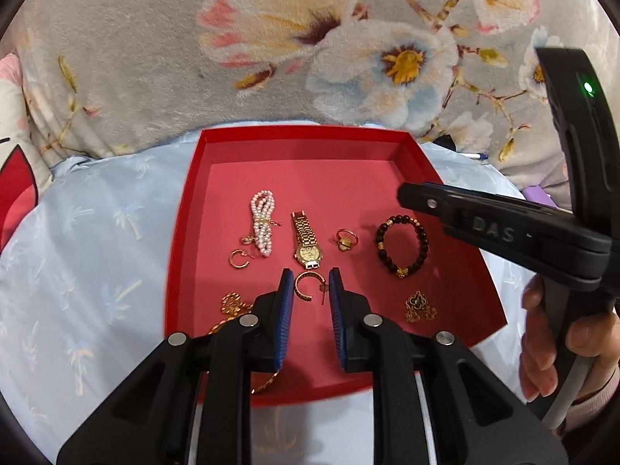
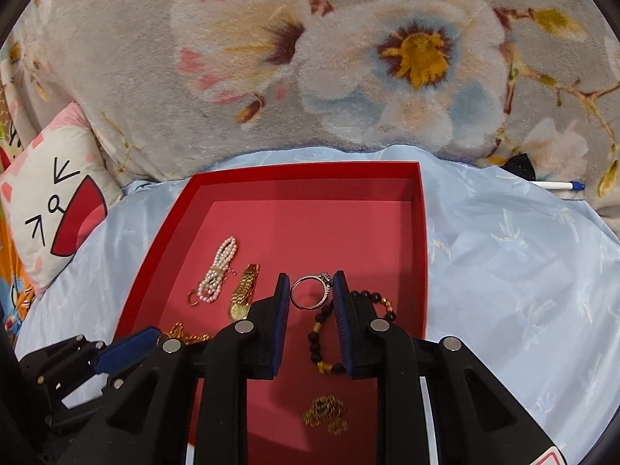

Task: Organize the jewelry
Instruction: 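Carry the hoop earring and silver ring into the red box and open both tools, then withdraw both open tools up and out of the red box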

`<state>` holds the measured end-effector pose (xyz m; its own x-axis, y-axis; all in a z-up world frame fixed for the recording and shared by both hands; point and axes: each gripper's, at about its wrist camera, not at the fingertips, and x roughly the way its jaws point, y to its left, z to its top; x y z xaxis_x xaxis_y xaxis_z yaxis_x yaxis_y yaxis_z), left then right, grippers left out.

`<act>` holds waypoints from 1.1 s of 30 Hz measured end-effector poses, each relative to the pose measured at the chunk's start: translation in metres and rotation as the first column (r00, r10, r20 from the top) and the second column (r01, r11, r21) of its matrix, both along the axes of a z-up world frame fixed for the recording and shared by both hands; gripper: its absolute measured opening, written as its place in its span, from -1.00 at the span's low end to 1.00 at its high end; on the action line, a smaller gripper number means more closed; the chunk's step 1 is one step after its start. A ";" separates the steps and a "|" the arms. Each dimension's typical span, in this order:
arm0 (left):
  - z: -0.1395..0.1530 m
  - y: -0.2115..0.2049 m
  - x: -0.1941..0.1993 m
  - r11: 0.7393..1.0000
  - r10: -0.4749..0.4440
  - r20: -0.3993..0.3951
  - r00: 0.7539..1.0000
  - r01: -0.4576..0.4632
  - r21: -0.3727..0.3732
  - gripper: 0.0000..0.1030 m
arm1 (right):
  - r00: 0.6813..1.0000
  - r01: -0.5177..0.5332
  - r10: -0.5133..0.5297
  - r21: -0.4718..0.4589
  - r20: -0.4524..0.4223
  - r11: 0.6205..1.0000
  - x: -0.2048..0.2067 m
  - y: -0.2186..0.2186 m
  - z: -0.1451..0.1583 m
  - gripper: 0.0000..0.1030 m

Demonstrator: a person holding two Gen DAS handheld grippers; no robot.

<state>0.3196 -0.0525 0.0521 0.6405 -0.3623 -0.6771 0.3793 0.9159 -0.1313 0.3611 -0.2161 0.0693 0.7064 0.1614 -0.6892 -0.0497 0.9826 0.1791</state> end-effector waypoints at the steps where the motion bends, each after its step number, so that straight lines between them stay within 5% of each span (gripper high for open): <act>1: -0.002 -0.002 0.003 1.000 0.001 -0.004 1.000 -0.001 0.001 -0.65 | 1.000 0.001 -0.001 0.000 -0.007 1.000 0.005 0.001 -0.002 -0.58; 10: -0.015 -0.011 0.016 0.999 0.011 -0.005 1.000 -0.011 0.034 -0.64 | 0.999 0.016 -0.017 -0.026 -0.048 1.000 0.035 0.008 -0.012 -0.57; 19: -0.006 0.002 0.022 0.998 0.062 0.006 0.998 -0.062 -0.009 -0.63 | 0.999 0.038 -0.038 -0.011 -0.017 0.999 0.031 0.001 -0.006 -0.55; 24: 0.009 0.021 0.013 0.994 0.083 0.013 0.997 -0.082 -0.066 -0.26 | 0.999 0.035 -0.036 0.028 0.012 0.999 0.007 -0.005 0.004 -0.51; 33: 0.024 0.032 -0.027 0.992 0.124 0.090 0.988 -0.122 -0.032 -0.25 | 0.998 0.027 -0.028 0.015 0.060 1.000 -0.073 -0.009 0.004 -0.32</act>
<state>0.2924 -0.0204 0.0760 0.7403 -0.2935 -0.6048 0.2755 0.9531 -0.1253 0.2885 -0.2253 0.0737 0.7507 0.1508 -0.6432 -0.0337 0.9811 0.1907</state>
